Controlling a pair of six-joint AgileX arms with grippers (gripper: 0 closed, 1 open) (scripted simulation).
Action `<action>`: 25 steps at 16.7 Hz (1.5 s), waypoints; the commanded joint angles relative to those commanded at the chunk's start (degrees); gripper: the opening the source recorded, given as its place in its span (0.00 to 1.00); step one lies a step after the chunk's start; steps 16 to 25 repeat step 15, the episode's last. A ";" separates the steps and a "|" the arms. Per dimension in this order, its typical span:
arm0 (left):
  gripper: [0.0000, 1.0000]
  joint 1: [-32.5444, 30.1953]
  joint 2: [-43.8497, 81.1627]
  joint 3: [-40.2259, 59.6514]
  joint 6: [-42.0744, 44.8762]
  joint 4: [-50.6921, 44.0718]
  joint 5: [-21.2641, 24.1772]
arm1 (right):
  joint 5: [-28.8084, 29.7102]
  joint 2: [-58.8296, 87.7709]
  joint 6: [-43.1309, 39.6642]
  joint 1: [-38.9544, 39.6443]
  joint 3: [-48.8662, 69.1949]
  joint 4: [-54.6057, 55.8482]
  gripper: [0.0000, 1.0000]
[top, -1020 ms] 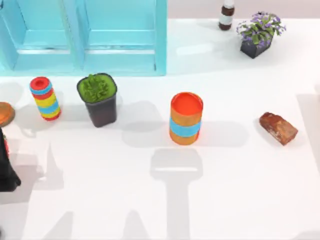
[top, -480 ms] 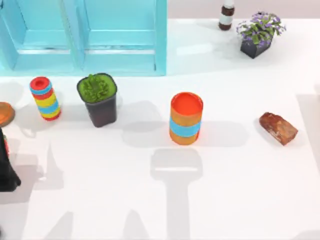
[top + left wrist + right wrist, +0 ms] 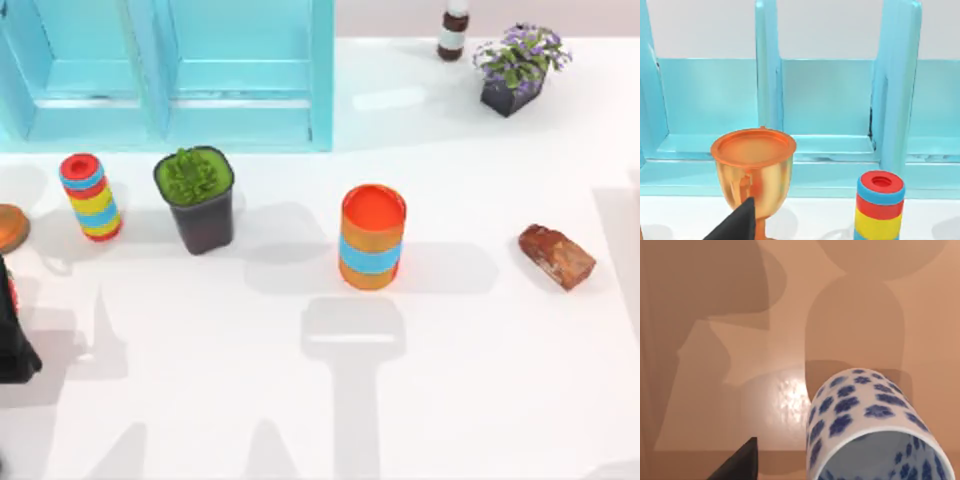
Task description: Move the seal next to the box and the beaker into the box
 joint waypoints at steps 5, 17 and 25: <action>1.00 0.00 0.00 0.00 0.00 0.00 0.00 | -3.08 -1.64 -1.12 -0.60 11.23 -2.44 1.00; 1.00 0.00 0.00 0.00 0.00 0.00 0.00 | 0.90 -3.97 0.39 0.45 16.97 -23.90 1.00; 1.00 0.00 0.00 0.00 0.00 0.00 0.00 | 0.90 -3.97 0.39 0.45 16.97 -23.90 1.00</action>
